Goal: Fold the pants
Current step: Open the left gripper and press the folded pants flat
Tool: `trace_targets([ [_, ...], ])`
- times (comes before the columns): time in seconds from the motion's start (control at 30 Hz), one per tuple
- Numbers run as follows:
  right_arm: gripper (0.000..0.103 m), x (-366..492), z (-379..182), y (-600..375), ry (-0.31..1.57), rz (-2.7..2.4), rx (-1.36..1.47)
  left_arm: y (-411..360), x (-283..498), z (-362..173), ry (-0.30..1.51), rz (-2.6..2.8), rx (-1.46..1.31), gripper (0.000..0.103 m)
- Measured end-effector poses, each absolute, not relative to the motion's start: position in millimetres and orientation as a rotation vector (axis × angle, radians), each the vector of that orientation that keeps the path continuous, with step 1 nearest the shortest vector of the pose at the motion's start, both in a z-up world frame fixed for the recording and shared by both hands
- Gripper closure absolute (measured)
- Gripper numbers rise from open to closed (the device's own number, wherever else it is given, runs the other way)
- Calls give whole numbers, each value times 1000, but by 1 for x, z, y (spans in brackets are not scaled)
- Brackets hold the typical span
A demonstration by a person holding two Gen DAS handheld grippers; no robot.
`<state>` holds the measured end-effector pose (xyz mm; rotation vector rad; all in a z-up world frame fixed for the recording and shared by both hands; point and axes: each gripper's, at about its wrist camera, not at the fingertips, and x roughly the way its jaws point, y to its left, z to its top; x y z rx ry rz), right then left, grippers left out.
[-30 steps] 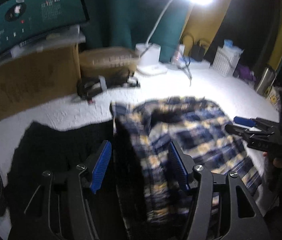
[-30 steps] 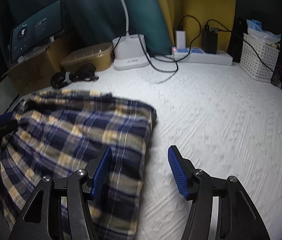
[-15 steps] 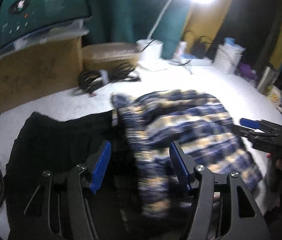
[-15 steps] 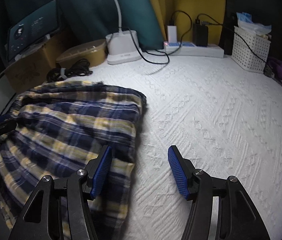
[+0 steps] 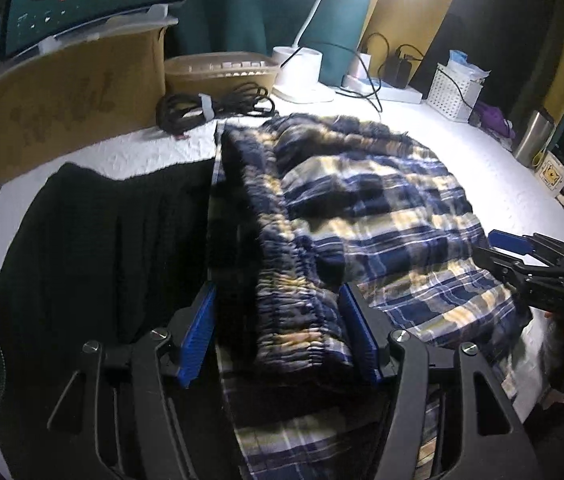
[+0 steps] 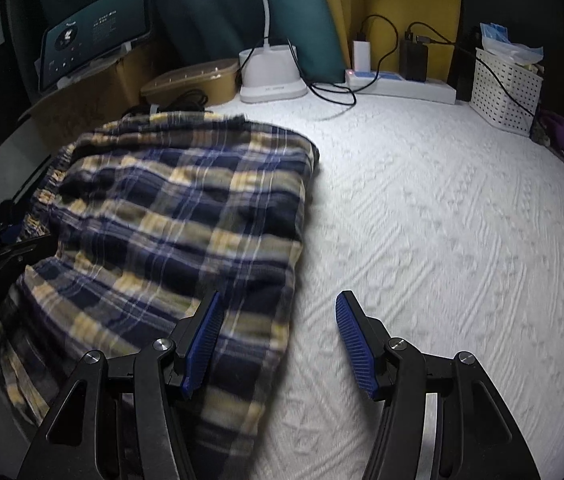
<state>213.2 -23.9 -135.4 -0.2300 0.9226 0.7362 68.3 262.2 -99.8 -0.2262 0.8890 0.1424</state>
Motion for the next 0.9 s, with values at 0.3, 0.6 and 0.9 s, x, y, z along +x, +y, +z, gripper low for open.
trace_targets([
  [0.3, 42, 199, -133, -39, 902, 708, -234, 260, 56, -96, 851, 172, -237, 41],
  [0.6, 42, 183, -125, -61, 880, 689, -233, 245, 36, -80, 785, 183, -231, 41],
  [0.9, 42, 167, -115, -89, 857, 657, -222, 220, 17, -67, 738, 185, -187, 40],
])
